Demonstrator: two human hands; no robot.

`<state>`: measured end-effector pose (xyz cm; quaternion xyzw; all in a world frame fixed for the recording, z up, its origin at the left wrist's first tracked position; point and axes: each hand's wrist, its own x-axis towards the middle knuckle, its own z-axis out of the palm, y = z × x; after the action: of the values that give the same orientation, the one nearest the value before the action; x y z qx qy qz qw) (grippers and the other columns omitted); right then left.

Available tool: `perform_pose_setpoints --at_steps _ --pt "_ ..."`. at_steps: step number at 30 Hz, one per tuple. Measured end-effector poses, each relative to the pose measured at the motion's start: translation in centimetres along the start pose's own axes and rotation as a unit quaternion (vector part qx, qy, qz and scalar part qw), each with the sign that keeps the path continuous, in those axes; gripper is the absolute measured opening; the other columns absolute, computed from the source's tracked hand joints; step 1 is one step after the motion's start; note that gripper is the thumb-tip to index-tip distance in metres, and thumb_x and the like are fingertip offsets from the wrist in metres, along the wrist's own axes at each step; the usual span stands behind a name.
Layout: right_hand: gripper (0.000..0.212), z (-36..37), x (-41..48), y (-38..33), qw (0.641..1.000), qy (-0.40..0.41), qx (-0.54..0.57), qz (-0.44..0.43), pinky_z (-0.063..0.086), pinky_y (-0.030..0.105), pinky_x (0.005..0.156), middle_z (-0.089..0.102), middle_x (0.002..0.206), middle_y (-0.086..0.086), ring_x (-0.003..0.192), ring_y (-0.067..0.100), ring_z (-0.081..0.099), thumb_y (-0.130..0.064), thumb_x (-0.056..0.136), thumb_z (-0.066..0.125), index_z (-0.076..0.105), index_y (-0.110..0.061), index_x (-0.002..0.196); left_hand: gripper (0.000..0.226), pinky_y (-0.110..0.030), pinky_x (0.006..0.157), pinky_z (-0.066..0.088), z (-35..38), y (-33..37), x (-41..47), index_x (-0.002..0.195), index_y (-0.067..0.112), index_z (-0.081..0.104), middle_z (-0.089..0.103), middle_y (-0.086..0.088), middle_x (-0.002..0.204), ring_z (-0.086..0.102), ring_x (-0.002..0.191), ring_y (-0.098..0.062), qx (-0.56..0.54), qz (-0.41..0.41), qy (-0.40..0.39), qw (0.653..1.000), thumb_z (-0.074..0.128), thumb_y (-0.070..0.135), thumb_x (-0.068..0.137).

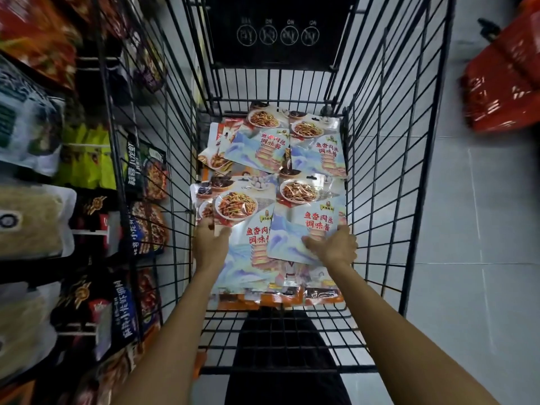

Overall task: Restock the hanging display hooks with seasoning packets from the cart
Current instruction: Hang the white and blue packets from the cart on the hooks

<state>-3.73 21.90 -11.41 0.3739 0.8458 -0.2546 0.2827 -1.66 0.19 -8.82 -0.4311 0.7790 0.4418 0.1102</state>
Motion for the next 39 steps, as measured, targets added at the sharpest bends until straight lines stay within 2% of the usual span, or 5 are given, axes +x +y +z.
perform_pose_setpoints --at_steps 7,12,18,29,39 --pt "0.056 -0.2 -0.3 -0.5 0.995 -0.030 0.092 -0.036 0.053 0.047 0.087 0.068 0.107 0.010 0.098 0.029 0.066 -0.037 0.069 0.084 0.058 -0.004 0.106 0.044 -0.025 0.072 0.044 -0.4 0.3 0.1 0.101 0.011 0.064 0.060 0.001 0.095 0.056 0.089 -0.017 -0.054 -0.068 -0.079 0.993 0.087 0.015 0.064" --pt "0.026 -0.2 -1.0 -0.8 0.934 -0.166 0.315 0.031 0.052 0.024 0.040 0.069 0.098 0.014 0.063 0.016 0.066 -0.002 0.081 0.073 0.059 0.002 0.103 0.037 -0.022 0.067 0.046 -0.8 -0.4 0.7 0.100 0.006 0.065 0.063 -0.003 0.091 0.059 0.079 -0.017 -0.090 -0.125 -0.071 0.986 0.084 0.014 0.069" --pt "0.038 -0.8 -0.6 -0.4 0.887 -0.253 0.383 0.059 0.059 0.034 0.056 0.071 0.100 0.015 0.075 0.024 0.072 0.004 0.079 0.071 0.058 0.004 0.115 0.035 -0.028 0.078 0.046 -0.9 -1.1 1.2 0.110 0.006 0.063 0.064 -0.006 0.098 0.059 0.090 -0.021 -0.100 -0.134 -0.087 0.982 0.076 0.015 0.078" --pt "0.017 -2.7 -0.9 -0.4 0.881 -0.249 0.400 0.037 0.059 0.041 0.068 0.072 0.091 0.013 0.077 0.026 0.071 -0.004 0.079 0.074 0.065 -0.004 0.094 0.032 -0.007 0.045 0.041 -2.3 0.5 0.1 0.095 0.009 0.067 0.064 0.003 0.083 0.057 0.067 -0.002 -0.063 -0.013 -0.114 0.991 0.082 0.006 0.068" --pt "0.027 -7.3 -4.0 -3.3 0.872 -0.264 0.403 -0.087 0.060 0.036 0.061 0.073 0.090 0.011 0.077 0.025 0.073 -0.004 0.081 0.071 0.062 -0.002 0.106 0.020 -0.025 0.071 0.057 -8.2 4.2 -3.1 0.095 -0.001 0.071 0.073 -0.005 0.085 0.070 0.078 -0.013 -0.169 0.120 -0.103 0.973 0.075 0.002 0.076"
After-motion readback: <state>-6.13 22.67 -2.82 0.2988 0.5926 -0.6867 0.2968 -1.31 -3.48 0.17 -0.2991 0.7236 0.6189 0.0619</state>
